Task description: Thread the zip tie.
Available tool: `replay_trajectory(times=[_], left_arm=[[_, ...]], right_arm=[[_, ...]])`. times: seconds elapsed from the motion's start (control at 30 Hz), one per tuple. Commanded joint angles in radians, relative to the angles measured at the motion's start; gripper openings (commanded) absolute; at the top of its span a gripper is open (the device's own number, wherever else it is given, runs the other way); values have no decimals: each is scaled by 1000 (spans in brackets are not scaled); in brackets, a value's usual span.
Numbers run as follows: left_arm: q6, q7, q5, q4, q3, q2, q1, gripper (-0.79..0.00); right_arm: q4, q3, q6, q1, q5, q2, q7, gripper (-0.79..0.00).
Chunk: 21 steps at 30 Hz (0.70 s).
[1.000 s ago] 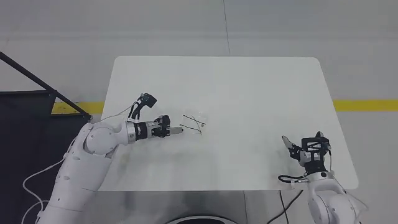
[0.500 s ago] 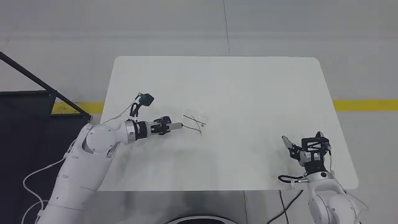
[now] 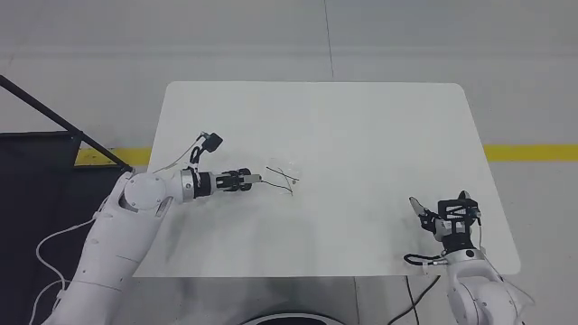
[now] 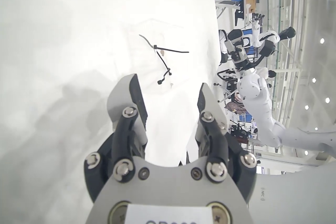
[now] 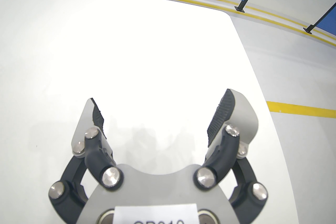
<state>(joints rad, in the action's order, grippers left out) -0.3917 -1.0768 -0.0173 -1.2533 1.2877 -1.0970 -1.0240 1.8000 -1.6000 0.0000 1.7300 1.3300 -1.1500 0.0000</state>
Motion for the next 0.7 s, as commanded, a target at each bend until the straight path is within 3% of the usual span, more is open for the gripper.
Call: replay_trajectory(times=[0.0, 0.1, 0.67], left_arm=[[1, 6, 2, 15, -14, -2, 10, -339], [5, 10, 6, 37, -33, -5, 26, -394], [-1, 28, 14, 94, -91, -10, 71, -440]], right_arm=[[0, 0, 0, 0, 0, 0, 0, 0], [0, 0, 0, 0, 0, 0, 0, 0], [0, 0, 0, 0, 0, 0, 0, 0]])
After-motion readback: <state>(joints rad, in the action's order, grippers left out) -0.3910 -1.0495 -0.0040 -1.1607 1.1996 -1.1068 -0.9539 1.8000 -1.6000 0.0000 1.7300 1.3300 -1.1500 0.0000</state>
